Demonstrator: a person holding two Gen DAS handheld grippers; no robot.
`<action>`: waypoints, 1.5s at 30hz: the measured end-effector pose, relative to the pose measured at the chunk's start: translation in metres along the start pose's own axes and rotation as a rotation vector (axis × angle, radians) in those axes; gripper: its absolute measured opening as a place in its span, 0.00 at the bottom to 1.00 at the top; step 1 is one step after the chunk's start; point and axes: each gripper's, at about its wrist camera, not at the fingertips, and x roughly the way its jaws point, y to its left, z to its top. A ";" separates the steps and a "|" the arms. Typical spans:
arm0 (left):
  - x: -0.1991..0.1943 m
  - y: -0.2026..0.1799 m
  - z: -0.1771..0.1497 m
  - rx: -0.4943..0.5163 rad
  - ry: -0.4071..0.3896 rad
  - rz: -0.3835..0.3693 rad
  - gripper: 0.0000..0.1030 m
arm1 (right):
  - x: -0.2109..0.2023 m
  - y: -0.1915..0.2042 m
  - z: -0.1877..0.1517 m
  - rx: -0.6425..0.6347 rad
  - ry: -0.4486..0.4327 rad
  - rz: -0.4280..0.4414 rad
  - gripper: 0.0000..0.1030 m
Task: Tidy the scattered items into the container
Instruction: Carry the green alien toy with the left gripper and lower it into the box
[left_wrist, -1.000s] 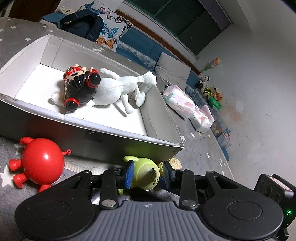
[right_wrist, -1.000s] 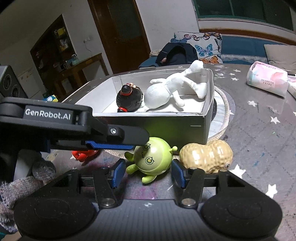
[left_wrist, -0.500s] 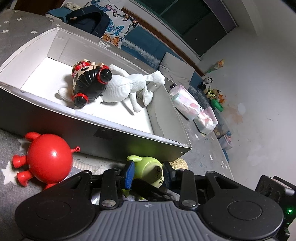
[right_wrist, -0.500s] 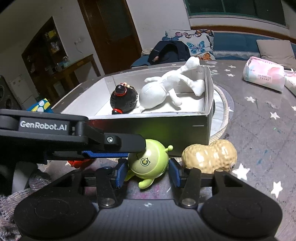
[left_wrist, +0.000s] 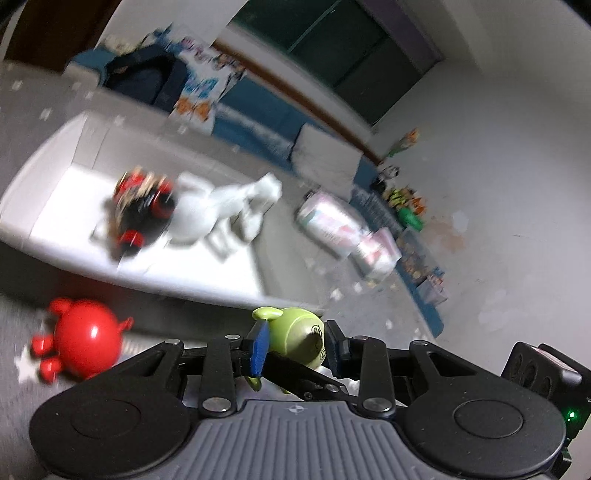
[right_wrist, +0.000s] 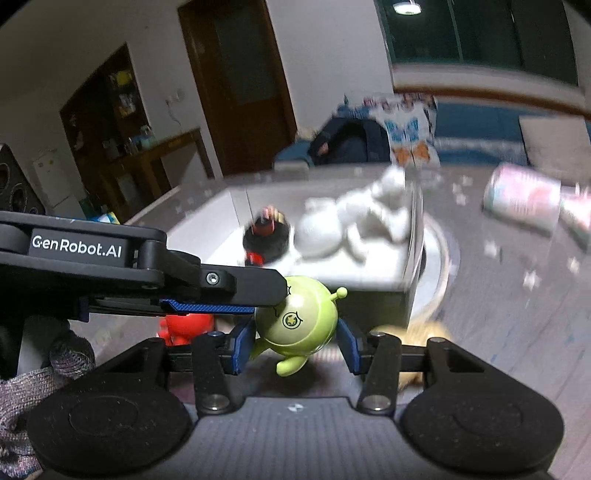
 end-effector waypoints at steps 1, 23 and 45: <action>0.000 -0.004 0.006 0.011 -0.011 -0.003 0.33 | -0.002 -0.001 0.007 -0.012 -0.012 0.001 0.47; 0.096 0.047 0.065 -0.098 0.062 0.137 0.33 | 0.124 -0.033 0.078 -0.294 0.260 0.006 0.47; 0.104 0.052 0.062 -0.099 0.072 0.188 0.34 | 0.150 -0.031 0.077 -0.369 0.306 -0.046 0.48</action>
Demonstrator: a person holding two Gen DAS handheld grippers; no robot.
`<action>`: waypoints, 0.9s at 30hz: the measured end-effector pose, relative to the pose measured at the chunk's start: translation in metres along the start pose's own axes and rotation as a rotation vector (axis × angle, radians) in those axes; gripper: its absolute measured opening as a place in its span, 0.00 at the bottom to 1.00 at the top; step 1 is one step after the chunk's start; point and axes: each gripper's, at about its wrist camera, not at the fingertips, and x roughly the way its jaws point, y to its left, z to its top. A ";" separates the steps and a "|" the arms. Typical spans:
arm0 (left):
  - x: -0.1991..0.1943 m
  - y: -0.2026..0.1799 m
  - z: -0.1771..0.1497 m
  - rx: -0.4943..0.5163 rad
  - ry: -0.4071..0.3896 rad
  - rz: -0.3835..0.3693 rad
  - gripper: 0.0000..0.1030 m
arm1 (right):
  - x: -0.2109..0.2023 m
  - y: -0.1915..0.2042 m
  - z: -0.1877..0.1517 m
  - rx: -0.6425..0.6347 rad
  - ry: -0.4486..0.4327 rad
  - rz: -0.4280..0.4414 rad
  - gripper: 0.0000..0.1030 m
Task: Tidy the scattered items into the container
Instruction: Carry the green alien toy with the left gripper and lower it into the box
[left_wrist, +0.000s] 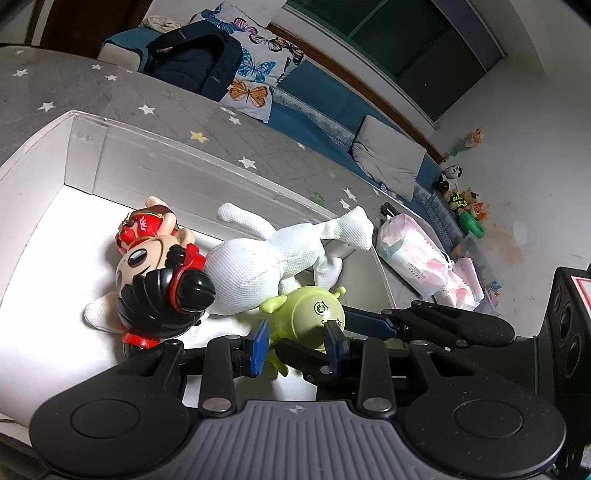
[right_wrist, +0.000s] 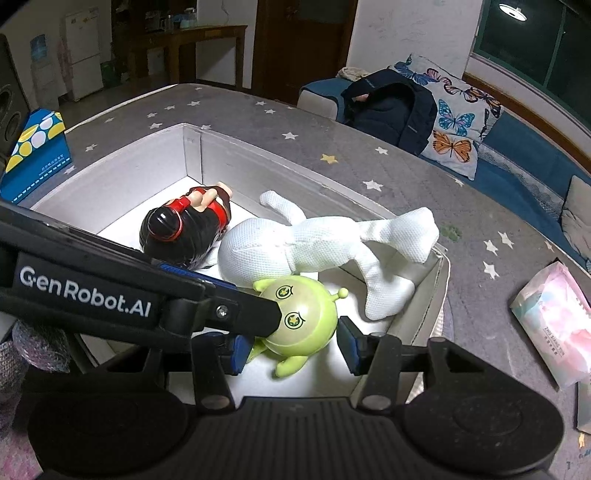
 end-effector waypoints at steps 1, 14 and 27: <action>0.000 0.000 0.000 0.000 -0.001 0.001 0.34 | 0.000 0.000 0.000 0.001 0.000 0.000 0.48; -0.007 -0.002 0.000 0.001 -0.018 0.000 0.34 | -0.009 0.000 -0.001 0.019 -0.016 -0.011 0.49; -0.035 -0.014 -0.009 0.039 -0.065 0.002 0.34 | -0.050 0.003 -0.014 0.060 -0.102 -0.012 0.55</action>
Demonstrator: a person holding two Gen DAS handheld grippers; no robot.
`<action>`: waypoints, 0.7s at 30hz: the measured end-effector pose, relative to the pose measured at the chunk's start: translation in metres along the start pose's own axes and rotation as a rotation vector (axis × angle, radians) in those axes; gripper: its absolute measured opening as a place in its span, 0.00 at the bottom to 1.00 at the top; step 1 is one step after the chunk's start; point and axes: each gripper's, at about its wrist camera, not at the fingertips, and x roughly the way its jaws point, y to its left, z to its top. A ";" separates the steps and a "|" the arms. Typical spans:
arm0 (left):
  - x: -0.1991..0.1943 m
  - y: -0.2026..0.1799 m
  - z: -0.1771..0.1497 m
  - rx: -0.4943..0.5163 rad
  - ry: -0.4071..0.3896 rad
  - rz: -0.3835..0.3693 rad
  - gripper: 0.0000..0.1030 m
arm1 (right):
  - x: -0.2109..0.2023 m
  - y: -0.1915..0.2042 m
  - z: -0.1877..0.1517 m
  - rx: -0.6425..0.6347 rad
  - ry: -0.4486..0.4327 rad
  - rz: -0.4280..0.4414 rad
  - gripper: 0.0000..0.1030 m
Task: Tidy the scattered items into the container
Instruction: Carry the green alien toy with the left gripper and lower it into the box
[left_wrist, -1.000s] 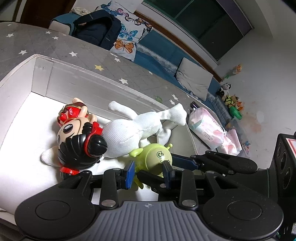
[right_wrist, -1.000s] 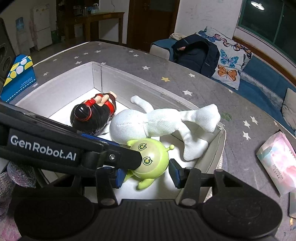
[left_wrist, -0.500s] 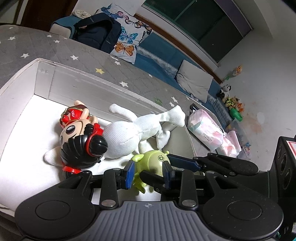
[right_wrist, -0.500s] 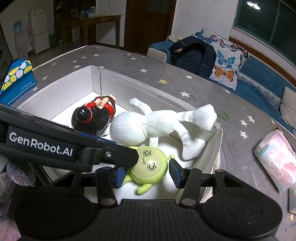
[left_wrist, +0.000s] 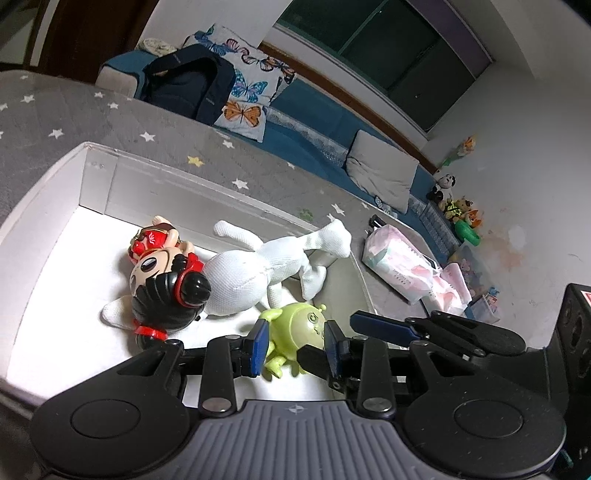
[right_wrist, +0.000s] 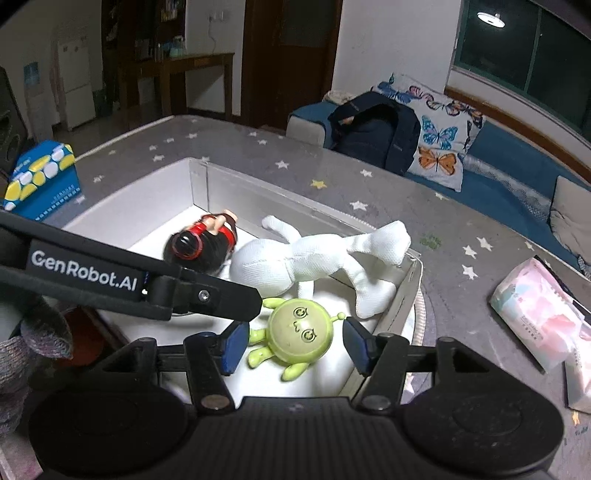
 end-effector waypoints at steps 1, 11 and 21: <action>-0.003 -0.002 -0.001 0.004 -0.004 -0.001 0.34 | -0.005 0.001 -0.002 0.008 -0.011 0.002 0.55; -0.042 -0.029 -0.026 0.101 -0.053 -0.016 0.34 | -0.063 0.007 -0.034 0.091 -0.137 -0.001 0.62; -0.040 -0.052 -0.066 0.204 0.019 -0.063 0.34 | -0.090 0.013 -0.093 0.148 -0.143 -0.023 0.68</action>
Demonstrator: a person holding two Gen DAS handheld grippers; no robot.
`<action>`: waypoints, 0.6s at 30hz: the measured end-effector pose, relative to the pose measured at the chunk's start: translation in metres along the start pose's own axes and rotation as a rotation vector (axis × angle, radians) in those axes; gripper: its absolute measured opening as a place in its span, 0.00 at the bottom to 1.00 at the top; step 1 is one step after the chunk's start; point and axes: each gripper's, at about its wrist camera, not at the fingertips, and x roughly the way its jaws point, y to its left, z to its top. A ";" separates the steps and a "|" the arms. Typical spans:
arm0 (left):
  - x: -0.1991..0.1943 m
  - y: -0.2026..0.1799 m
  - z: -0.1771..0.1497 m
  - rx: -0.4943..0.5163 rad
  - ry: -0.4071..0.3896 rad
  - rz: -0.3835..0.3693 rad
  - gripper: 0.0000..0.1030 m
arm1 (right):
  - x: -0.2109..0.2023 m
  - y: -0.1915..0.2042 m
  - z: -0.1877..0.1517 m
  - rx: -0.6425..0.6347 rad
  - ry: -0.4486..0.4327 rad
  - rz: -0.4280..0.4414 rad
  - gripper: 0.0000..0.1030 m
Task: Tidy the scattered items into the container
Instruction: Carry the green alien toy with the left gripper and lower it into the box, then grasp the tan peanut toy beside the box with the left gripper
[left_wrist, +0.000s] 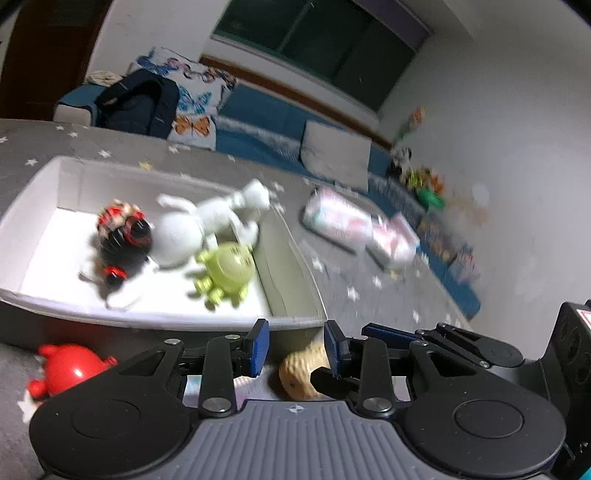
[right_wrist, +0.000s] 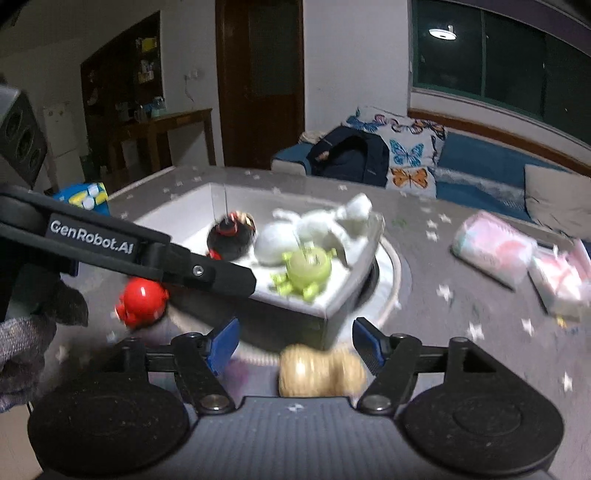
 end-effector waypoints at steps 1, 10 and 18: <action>0.006 -0.002 -0.003 0.005 0.018 0.000 0.34 | 0.002 -0.002 -0.004 0.009 0.011 -0.005 0.68; 0.039 -0.004 -0.014 0.009 0.107 -0.008 0.34 | 0.022 -0.019 -0.024 0.084 0.062 -0.006 0.72; 0.051 0.000 -0.013 0.014 0.145 0.004 0.35 | 0.038 -0.024 -0.029 0.105 0.079 0.014 0.74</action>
